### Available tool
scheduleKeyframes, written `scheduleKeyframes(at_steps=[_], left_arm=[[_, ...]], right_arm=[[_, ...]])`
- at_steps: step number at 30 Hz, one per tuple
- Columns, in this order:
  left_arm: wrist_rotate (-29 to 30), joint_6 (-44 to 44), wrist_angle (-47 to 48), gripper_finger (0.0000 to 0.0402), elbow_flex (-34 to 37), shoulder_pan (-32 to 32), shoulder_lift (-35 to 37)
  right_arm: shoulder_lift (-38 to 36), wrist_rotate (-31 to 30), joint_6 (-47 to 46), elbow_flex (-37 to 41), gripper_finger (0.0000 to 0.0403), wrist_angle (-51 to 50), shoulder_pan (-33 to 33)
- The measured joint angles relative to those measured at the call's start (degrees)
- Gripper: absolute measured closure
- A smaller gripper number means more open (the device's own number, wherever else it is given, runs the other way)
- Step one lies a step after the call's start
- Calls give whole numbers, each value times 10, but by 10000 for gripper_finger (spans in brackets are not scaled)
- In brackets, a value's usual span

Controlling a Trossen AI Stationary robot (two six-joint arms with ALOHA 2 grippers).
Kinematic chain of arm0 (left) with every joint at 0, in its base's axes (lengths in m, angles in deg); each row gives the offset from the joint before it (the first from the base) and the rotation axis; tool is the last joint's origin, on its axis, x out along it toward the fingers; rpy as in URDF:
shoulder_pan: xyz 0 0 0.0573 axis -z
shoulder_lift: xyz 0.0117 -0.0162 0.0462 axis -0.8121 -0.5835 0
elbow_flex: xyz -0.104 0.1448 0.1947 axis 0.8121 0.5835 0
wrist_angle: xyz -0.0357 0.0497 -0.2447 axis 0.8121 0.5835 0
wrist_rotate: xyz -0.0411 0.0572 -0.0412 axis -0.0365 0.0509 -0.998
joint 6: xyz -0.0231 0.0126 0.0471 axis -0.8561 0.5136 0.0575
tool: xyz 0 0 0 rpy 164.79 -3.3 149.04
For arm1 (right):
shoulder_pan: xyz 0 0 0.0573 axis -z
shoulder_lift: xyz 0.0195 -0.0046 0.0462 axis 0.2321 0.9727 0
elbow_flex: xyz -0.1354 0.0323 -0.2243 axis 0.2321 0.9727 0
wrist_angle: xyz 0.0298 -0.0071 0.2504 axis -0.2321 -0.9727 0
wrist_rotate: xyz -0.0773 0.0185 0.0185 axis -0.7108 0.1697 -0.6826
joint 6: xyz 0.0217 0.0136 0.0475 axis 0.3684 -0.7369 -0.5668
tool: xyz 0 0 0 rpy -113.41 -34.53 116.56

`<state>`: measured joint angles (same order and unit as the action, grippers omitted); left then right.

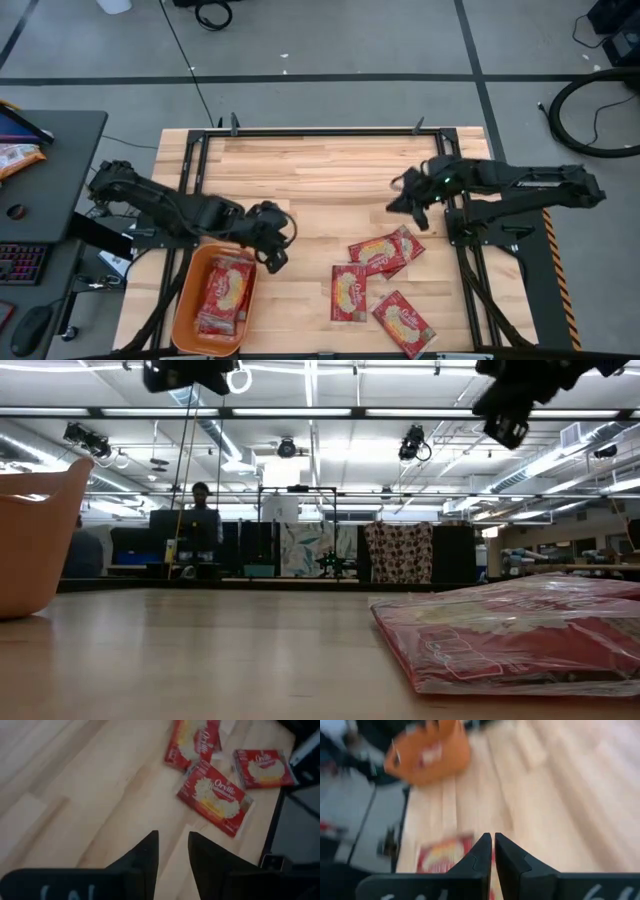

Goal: Sort popcorn bags into baskets
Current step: Put the red popcorn bag into the orange container

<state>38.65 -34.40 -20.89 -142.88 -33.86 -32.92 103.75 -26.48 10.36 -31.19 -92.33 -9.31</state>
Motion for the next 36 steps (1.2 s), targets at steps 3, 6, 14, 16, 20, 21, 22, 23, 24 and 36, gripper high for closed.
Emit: scheduleKeyframes(at_steps=[3,6,14,16,20,21,22,23,24,36], left_arm=[[-42,61,-5,292,0,-26,0],[-73,104,-5,292,0,-44,0],[-114,76,-14,292,-1,-58,2],[-134,69,-14,292,-1,-53,2],[-164,64,-15,292,-1,-40,2],[-168,61,-17,292,-1,-38,2],[-168,56,-21,292,-1,-35,2],[-168,53,-25,292,-1,-32,2],[-168,53,-29,292,-1,-30,2],[-167,58,-47,292,-1,-2,3]], right_arm=[[33,-5,-3,0,372,-41,-31],[64,-1,-29,0,354,-65,-51],[147,11,-46,0,239,-115,-74],[168,7,-27,0,213,-113,-74],[217,5,37,0,189,-111,-71],[229,5,50,0,188,-111,-69],[242,5,60,0,188,-110,-66],[255,5,68,0,190,-109,-63],[268,5,75,0,192,-107,-60],[379,14,131,0,227,-101,-41]])
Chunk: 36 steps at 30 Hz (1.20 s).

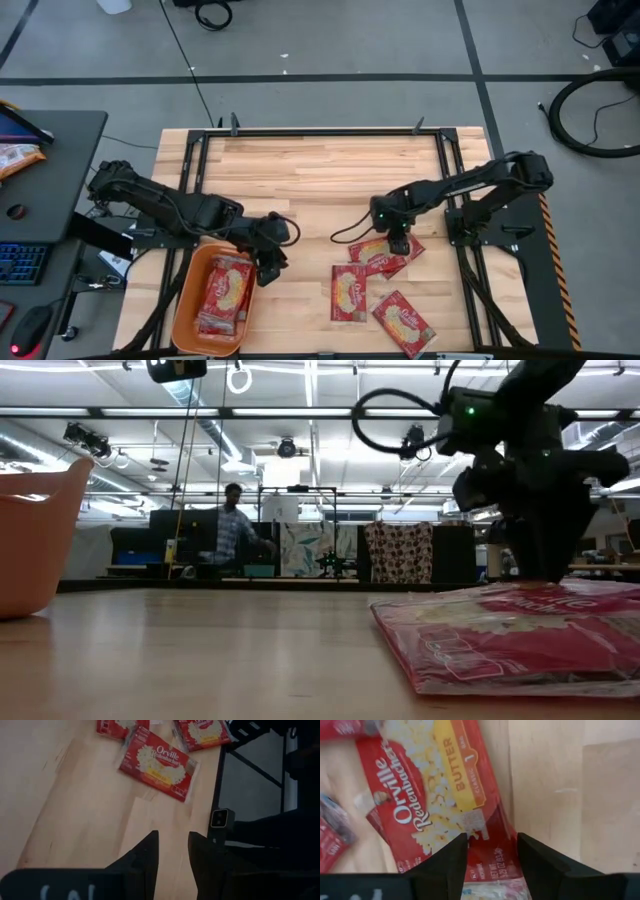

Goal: Sort popcorn bags into baskets
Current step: Put the red popcorn bag into the orange container

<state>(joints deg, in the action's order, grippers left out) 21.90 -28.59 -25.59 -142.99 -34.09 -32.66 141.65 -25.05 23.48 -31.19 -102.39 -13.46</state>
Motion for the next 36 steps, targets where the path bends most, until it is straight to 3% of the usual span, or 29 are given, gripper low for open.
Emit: scheduleKeyframes(at_steps=[5,11,13,17,19,25,28,36], left_arm=[[0,-3,0,292,0,0,0],[4,4,0,292,0,0,0],[29,15,0,292,0,0,-1],[113,24,0,292,-1,-1,-9],[126,38,-1,292,-1,-9,-14],[75,73,-61,278,-1,-49,-48],[42,83,-85,250,0,-68,-65],[8,107,-130,181,-1,-110,-81]], right_arm=[[24,-21,11,-2,269,5,-10],[15,-46,13,-1,365,7,-11],[5,-49,8,0,391,7,-11],[-19,-57,-17,0,389,3,-10],[-35,-57,-32,0,392,-7,-10],[-77,-81,-43,-44,396,-63,-24],[-87,-111,-41,-81,396,-90,-33],[-86,-102,-31,-183,398,-115,-39]])
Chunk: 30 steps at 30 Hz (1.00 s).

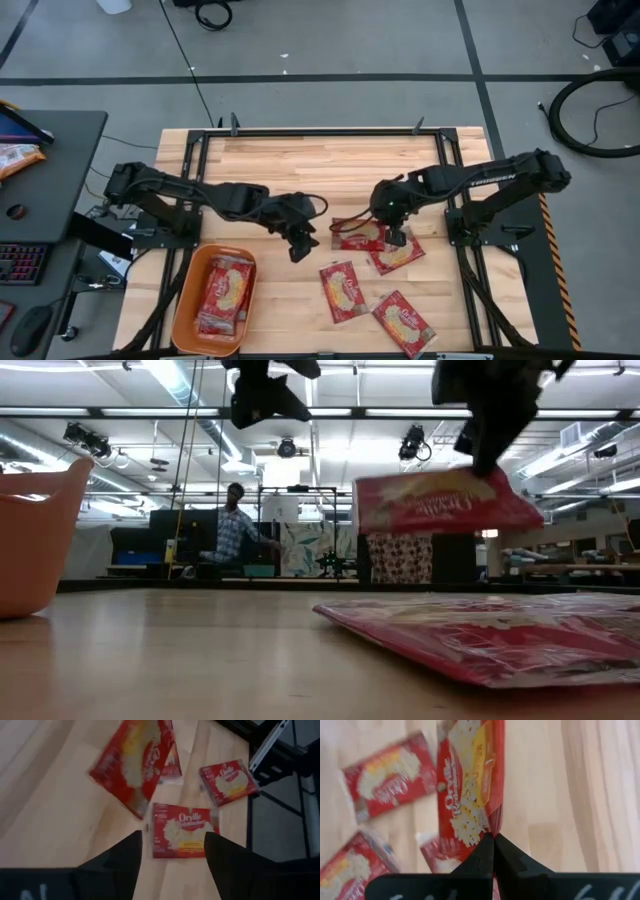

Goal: Sort popcorn bags into baskets
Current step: Put the red popcorn bag into the orange container

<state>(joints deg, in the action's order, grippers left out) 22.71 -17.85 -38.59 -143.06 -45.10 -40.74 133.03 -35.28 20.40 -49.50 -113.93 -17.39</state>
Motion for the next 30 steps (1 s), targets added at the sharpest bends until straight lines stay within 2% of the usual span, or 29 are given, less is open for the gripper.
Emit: scheduleKeyframes(at_steps=[12,18,21,25,30], left_arm=[[-11,7,-46,177,0,-54,-3],[-49,26,-52,177,0,-62,-3],[-72,57,-87,177,1,-62,2],[-71,112,-138,179,0,-57,3],[-53,133,-129,181,1,-51,-3]], right_arm=[[49,2,54,-125,399,-6,-31],[56,0,59,-144,398,-28,-43],[57,2,54,-144,398,-49,-49],[57,3,57,-144,398,-46,-57],[57,2,44,-144,398,-35,-68]])
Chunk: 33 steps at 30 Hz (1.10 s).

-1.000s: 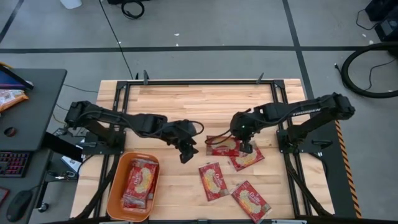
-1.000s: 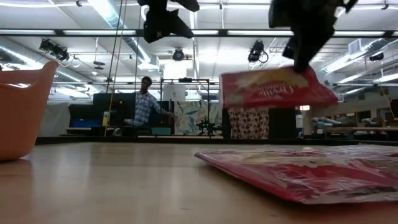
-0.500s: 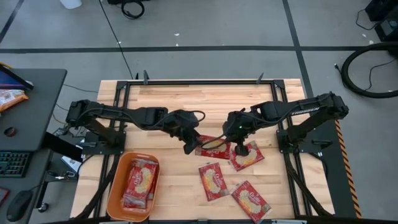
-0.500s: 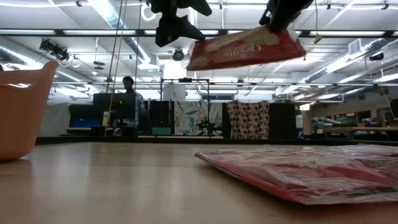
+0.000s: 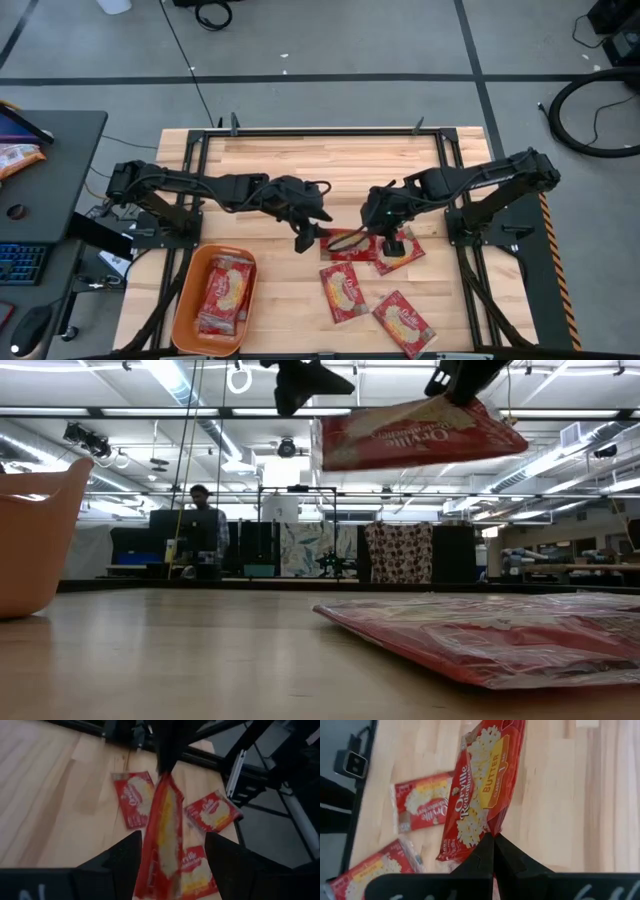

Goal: Sort popcorn bags into baskets
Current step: Put the red popcorn bag into the orange container

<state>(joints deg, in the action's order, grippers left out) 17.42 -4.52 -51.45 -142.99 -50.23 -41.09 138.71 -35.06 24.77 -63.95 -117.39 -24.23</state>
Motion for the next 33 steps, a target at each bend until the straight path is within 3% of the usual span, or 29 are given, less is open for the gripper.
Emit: scheduleKeyframes(at_steps=[7,14,17,25,33], left_arm=[[-4,-12,23,182,0,0,0],[-70,-63,42,193,0,-1,0],[-95,-71,39,228,0,-1,0],[-118,-117,33,374,0,-1,14],[-186,-125,71,366,0,-11,29]], right_arm=[[-4,-49,0,-8,397,53,-19],[-3,-141,28,-64,397,47,-22],[-3,-143,43,-78,397,43,-21],[-3,-118,41,-85,388,53,-19],[-3,-72,-4,-87,313,77,-19]])
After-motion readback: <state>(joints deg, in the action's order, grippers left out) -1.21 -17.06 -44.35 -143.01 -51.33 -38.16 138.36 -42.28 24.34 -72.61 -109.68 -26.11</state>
